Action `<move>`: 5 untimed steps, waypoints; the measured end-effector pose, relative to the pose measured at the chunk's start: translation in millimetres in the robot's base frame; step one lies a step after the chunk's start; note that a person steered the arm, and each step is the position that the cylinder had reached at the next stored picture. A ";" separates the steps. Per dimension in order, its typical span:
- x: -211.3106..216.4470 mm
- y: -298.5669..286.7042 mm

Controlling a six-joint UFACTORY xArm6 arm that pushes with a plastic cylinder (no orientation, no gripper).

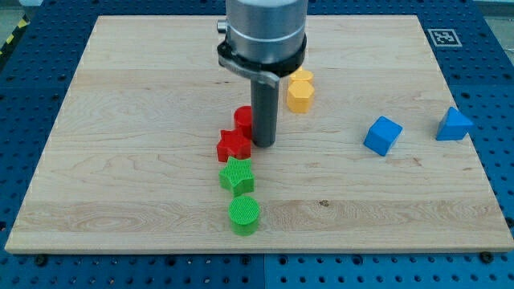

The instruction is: Slide blue cube a bit left

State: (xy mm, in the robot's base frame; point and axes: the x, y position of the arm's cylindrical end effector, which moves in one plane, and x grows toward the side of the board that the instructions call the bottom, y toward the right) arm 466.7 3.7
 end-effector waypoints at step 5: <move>52.9 165.9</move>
State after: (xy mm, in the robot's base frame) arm 519.6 169.6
